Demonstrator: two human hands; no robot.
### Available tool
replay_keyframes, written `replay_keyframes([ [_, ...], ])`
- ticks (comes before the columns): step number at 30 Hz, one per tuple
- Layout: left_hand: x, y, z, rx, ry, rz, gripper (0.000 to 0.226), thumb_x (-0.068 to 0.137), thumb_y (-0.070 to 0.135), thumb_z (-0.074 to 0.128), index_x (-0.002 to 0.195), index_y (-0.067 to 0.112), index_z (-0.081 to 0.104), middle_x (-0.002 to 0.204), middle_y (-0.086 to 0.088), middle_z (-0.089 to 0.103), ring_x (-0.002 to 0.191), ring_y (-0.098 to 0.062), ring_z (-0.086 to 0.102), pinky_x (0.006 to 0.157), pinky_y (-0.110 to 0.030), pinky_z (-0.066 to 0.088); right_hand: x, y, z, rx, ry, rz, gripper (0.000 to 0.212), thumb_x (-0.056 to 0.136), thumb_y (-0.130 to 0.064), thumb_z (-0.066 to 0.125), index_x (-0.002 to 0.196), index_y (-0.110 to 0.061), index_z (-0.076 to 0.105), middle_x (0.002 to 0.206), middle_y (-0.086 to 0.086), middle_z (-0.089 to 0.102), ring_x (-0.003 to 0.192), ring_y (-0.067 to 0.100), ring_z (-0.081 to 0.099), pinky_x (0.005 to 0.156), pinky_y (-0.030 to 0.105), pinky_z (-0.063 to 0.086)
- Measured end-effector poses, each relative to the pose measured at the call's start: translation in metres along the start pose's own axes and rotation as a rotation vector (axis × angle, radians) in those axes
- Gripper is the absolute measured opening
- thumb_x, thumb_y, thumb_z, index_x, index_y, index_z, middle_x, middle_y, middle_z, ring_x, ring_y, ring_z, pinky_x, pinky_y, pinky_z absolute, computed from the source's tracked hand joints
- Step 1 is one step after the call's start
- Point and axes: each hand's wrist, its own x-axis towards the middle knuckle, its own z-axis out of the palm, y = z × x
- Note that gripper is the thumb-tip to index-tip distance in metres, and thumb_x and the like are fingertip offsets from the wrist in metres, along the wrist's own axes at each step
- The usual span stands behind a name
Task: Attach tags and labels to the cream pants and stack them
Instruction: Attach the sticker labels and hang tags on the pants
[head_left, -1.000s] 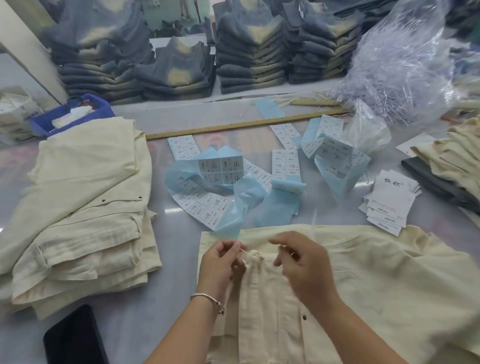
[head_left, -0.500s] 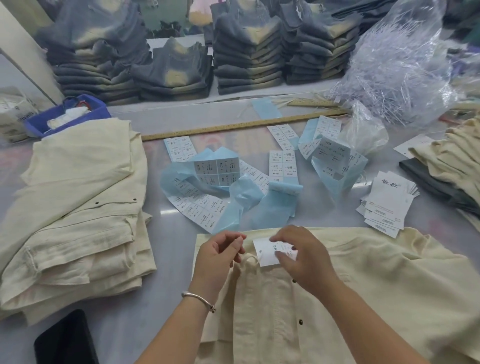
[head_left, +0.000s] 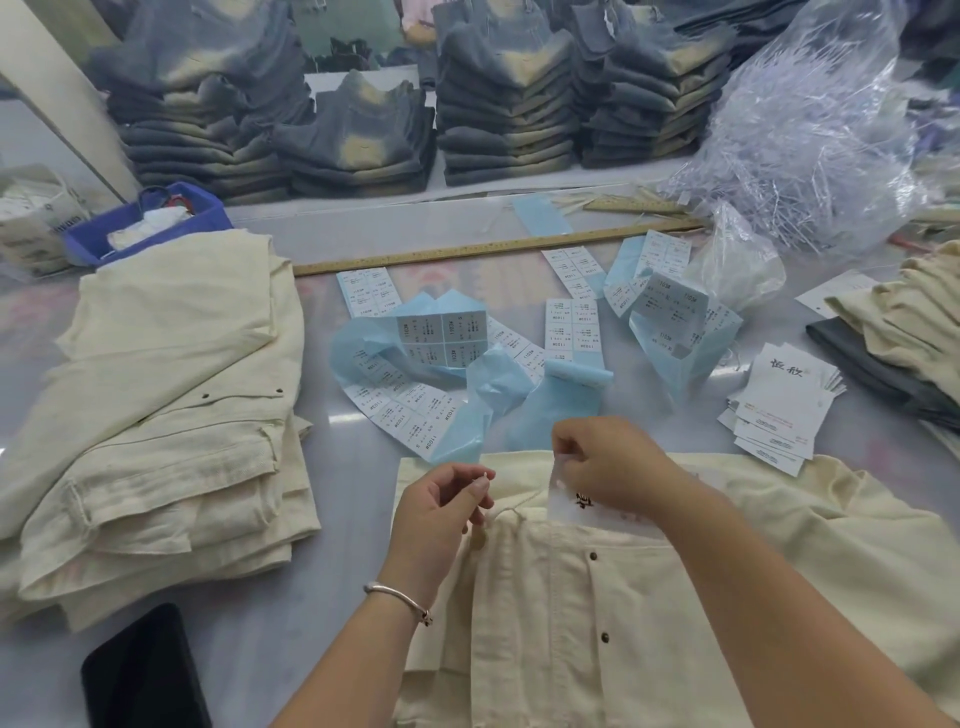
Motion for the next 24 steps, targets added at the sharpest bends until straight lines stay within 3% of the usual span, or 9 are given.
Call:
replay_keyframes([
  [2, -0.003, 0.001, 0.002, -0.004, -0.017, 0.001, 0.014, 0.09, -0.001, 0.061, 0.088, 0.007, 0.072, 0.061, 0.003, 0.064, 0.053, -0.006, 0.055, 0.05, -0.013, 0.042, 0.002, 0.003, 0.002, 0.034, -0.109, 0.035, 0.013, 0.08, -0.013, 0.055, 0.077, -0.026, 0.056, 0.076, -0.012, 0.056, 0.082, 0.017, 0.055, 0.063, 0.025, 0.04],
  [5, -0.007, -0.001, 0.005, 0.019, -0.041, -0.006, 0.016, 0.089, -0.001, 0.062, 0.086, 0.01, 0.073, 0.061, 0.005, 0.065, 0.053, -0.003, 0.056, 0.051, -0.012, 0.043, -0.006, 0.016, 0.015, 0.089, 0.1, 0.033, 0.03, 0.075, -0.008, 0.064, 0.1, -0.024, 0.064, 0.098, -0.013, 0.06, 0.097, 0.012, 0.055, 0.088, 0.031, 0.043],
  [7, -0.007, -0.002, 0.006, 0.038, -0.042, -0.013, 0.015, 0.089, 0.0, 0.063, 0.086, 0.01, 0.074, 0.061, 0.006, 0.066, 0.053, -0.002, 0.056, 0.051, -0.012, 0.043, -0.015, 0.02, 0.022, 0.328, 0.218, 0.048, 0.031, 0.068, 0.002, 0.064, 0.086, -0.023, 0.067, 0.087, -0.01, 0.065, 0.083, 0.012, 0.059, 0.083, 0.032, 0.048],
  [10, -0.006, -0.004, 0.006, 0.053, -0.027, -0.021, 0.016, 0.089, 0.0, 0.063, 0.086, 0.011, 0.073, 0.061, 0.005, 0.066, 0.052, -0.003, 0.055, 0.051, -0.012, 0.043, -0.026, 0.02, 0.039, 0.519, 0.105, 0.086, 0.031, 0.068, 0.006, 0.065, 0.077, -0.024, 0.068, 0.077, -0.004, 0.068, 0.069, 0.011, 0.061, 0.073, 0.027, 0.052],
  [12, -0.005, -0.005, 0.007, 0.062, -0.027, -0.016, 0.016, 0.089, 0.001, 0.063, 0.085, 0.013, 0.074, 0.061, 0.004, 0.066, 0.053, -0.005, 0.055, 0.053, -0.013, 0.045, -0.031, 0.02, 0.05, 0.498, 0.087, 0.073, 0.029, 0.069, 0.004, 0.066, 0.085, -0.02, 0.069, 0.082, -0.003, 0.066, 0.071, 0.011, 0.059, 0.072, 0.022, 0.05],
  [18, -0.007, -0.007, 0.013, 0.078, -0.061, 0.007, 0.019, 0.087, 0.0, 0.065, 0.084, 0.016, 0.075, 0.065, 0.004, 0.068, 0.059, -0.005, 0.059, 0.059, -0.017, 0.049, -0.028, 0.02, 0.059, 0.35, 0.104, 0.028, 0.009, 0.078, -0.006, 0.07, 0.086, -0.005, 0.075, 0.089, 0.004, 0.063, 0.082, 0.019, 0.059, 0.078, 0.031, 0.046],
  [22, -0.008, -0.006, 0.021, 0.132, -0.084, 0.034, 0.023, 0.085, 0.001, 0.069, 0.08, 0.023, 0.077, 0.07, 0.004, 0.072, 0.06, -0.004, 0.061, 0.062, -0.015, 0.05, -0.026, 0.019, 0.06, 0.243, 0.106, 0.033, 0.012, 0.086, -0.01, 0.061, 0.088, -0.009, 0.072, 0.093, 0.002, 0.064, 0.089, 0.018, 0.057, 0.082, 0.032, 0.043],
  [24, -0.007, -0.007, 0.025, 0.226, -0.076, 0.066, 0.019, 0.083, 0.005, 0.071, 0.079, 0.023, 0.076, 0.071, 0.008, 0.073, 0.062, 0.001, 0.062, 0.062, -0.012, 0.048, -0.024, 0.017, 0.061, 0.072, 0.064, 0.005, 0.016, 0.09, -0.013, 0.053, 0.081, -0.016, 0.067, 0.091, -0.002, 0.062, 0.088, 0.018, 0.054, 0.079, 0.031, 0.037],
])
